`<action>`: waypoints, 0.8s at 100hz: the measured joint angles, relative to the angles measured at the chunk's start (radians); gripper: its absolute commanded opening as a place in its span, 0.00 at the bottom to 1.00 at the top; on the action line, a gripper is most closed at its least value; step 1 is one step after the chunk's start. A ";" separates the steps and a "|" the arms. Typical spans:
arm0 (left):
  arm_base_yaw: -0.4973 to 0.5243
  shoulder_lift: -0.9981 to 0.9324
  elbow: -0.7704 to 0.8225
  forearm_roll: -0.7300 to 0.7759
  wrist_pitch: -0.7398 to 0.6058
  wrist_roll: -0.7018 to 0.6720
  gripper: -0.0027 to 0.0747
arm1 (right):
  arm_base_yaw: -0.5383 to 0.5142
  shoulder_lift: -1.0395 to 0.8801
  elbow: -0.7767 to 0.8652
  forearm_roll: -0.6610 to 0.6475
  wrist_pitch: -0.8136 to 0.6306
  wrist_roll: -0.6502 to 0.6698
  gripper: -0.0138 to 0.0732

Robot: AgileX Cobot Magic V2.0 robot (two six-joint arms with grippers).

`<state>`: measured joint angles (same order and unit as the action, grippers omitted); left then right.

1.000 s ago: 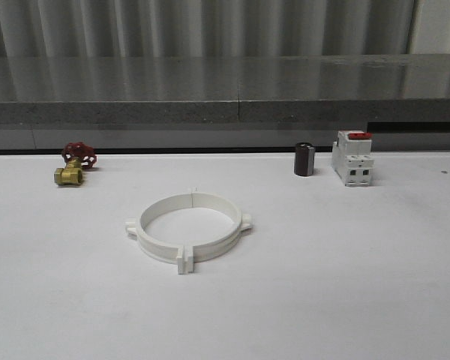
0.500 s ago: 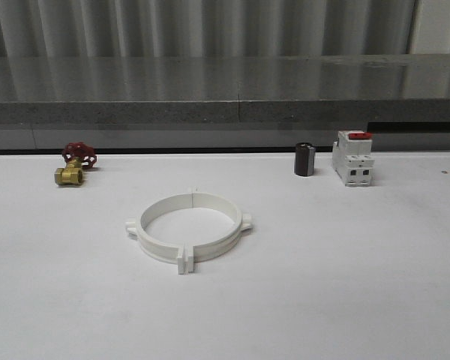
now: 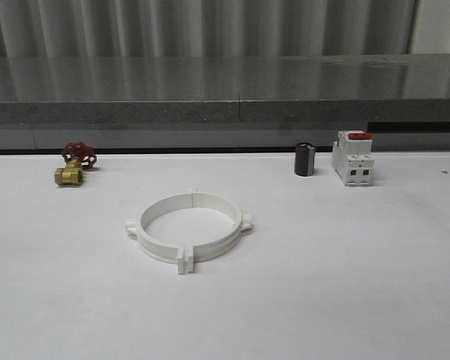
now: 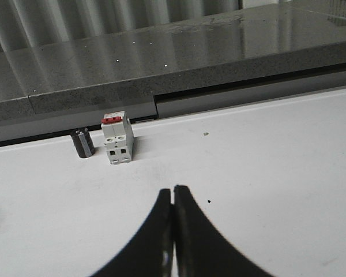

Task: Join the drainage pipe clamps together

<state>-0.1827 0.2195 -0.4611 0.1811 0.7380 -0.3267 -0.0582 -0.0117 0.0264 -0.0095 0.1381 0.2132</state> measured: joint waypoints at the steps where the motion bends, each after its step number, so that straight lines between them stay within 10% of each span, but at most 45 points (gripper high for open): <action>1: 0.000 0.000 0.000 0.000 0.000 0.000 0.01 | 0.000 0.000 0.000 0.000 0.000 0.000 0.02; 38: 0.000 0.000 0.000 0.003 -0.038 0.000 0.01 | 0.000 0.000 0.000 0.000 0.000 0.002 0.02; 80: 0.040 0.000 0.253 -0.139 -0.525 0.225 0.01 | 0.000 0.000 0.000 0.000 0.000 0.002 0.02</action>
<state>-0.1429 0.2195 -0.2085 0.0425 0.2126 -0.1013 -0.0582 -0.0117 0.0264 -0.0095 0.1381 0.2147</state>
